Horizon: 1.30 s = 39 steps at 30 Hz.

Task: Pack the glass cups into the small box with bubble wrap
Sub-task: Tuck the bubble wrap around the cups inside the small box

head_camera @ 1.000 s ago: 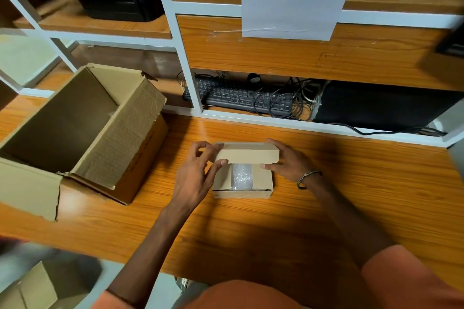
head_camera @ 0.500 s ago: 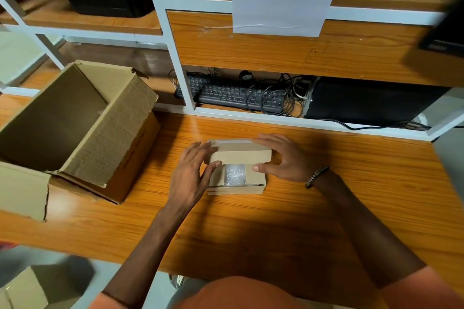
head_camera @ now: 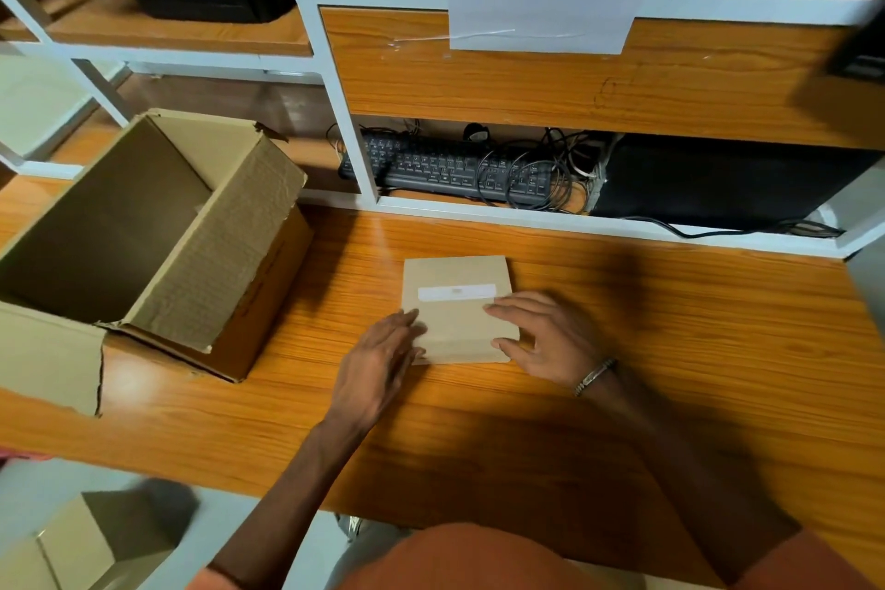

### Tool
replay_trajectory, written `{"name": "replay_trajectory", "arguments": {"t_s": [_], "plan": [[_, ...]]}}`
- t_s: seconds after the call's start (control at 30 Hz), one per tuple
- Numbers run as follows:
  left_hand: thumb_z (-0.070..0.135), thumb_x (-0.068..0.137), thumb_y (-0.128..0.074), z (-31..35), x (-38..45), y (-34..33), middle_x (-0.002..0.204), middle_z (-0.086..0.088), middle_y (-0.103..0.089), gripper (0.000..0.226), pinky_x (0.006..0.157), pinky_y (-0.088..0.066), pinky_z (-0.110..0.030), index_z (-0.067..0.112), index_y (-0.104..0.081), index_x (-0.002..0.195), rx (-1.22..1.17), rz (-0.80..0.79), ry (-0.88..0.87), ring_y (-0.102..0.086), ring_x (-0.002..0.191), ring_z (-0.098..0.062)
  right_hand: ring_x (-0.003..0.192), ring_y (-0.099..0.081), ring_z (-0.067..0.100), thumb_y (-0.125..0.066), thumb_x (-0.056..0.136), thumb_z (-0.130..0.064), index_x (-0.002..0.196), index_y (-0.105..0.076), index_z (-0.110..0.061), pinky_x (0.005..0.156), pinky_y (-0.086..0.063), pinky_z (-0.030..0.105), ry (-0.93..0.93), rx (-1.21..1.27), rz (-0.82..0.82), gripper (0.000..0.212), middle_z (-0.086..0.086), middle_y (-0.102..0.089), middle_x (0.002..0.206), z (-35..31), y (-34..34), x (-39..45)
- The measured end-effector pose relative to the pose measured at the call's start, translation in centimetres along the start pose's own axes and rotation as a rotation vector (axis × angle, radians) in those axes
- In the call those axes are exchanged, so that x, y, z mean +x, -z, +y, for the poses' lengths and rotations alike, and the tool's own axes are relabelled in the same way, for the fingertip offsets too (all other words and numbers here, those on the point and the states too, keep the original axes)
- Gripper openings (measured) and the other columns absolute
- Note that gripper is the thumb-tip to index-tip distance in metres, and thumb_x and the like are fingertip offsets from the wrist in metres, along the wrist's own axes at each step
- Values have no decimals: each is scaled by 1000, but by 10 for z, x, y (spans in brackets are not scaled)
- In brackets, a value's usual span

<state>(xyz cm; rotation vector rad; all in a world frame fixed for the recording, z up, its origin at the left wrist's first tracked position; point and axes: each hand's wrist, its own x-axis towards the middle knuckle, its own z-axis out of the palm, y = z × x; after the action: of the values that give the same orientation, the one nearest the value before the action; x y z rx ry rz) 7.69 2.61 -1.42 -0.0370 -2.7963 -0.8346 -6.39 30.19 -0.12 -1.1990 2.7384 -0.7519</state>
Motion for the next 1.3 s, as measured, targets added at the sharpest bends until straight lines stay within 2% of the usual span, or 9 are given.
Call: {"name": "replay_trajectory", "arguments": {"t_s": [0.1, 0.23, 0.43, 0.63, 0.8, 0.9, 1.03, 1.17, 1.3], "plan": [[20, 104, -70, -8, -8, -5, 161, 15, -49, 37, 109, -50, -22, 27, -66, 140, -1, -37, -1, -51, 144, -7, 137, -53, 15, -76, 95, -44, 141, -68, -29, 107, -46, 31, -23, -44, 0, 49, -6, -64, 147, 3, -11, -7], [23, 105, -67, -4, -6, -3, 165, 10, -46, 44, 104, -51, -23, 25, -61, 148, 44, -14, -21, -49, 146, -12, 142, -50, 17, -76, 92, -49, 144, -65, -31, 110, -47, 36, 0, -68, -13, 56, -5, -57, 155, 7, -15, -9], [21, 103, -70, -5, 8, 2, 168, 3, -41, 57, 93, -63, -38, 27, -51, 157, 116, -38, -90, -46, 148, -23, 142, -54, 22, -81, 90, -44, 142, -68, -29, 112, -44, 37, 41, -114, -10, 57, 1, -59, 154, 9, -9, 1], [12, 102, -70, -12, 10, 12, 171, 18, -34, 65, 108, -39, -12, 39, -50, 157, -16, -64, -42, -41, 150, -7, 135, -61, 24, -81, 89, -46, 137, -72, -26, 106, -55, 41, 82, -112, 9, 53, 2, -66, 147, 10, -12, 2], [2, 100, -71, -14, 8, 10, 169, 18, -36, 66, 99, -44, -1, 37, -55, 154, -101, -90, -14, -62, 134, -8, 135, -59, 23, -78, 91, -47, 138, -71, -25, 105, -56, 42, 110, -125, 17, 53, 2, -65, 147, 16, -17, -1], [6, 100, -72, -18, 9, 10, 167, 21, -39, 63, 97, -55, -11, 39, -57, 152, -118, -71, -20, -66, 124, 2, 135, -60, 23, -81, 91, -43, 137, -71, -23, 105, -55, 39, 120, -132, 34, 52, 3, -65, 147, 16, -20, -3], [-2, 99, -72, -23, 9, 7, 167, 19, -40, 66, 108, -49, -14, 38, -60, 150, -165, -77, -17, -47, 138, 15, 136, -59, 21, -81, 91, -42, 137, -71, -24, 105, -56, 39, 107, -112, 48, 51, 1, -65, 148, 14, -21, -5], [-8, 98, -69, -22, 7, 6, 167, 13, -41, 66, 111, -48, -17, 31, -61, 150, -198, -68, -26, -47, 140, 12, 141, -56, 20, -75, 96, -44, 141, -69, -26, 107, -54, 38, 79, -99, 39, 49, 0, -61, 152, 14, -23, -7], [-12, 96, -68, -21, 1, 0, 168, 12, -41, 70, 109, -53, -23, 30, -61, 150, -204, -28, -30, -52, 143, -1, 149, -48, 21, -50, 105, -49, 147, -63, -21, 114, -49, 36, 108, -120, 77, 53, 5, -54, 158, 13, -32, -17]]}}
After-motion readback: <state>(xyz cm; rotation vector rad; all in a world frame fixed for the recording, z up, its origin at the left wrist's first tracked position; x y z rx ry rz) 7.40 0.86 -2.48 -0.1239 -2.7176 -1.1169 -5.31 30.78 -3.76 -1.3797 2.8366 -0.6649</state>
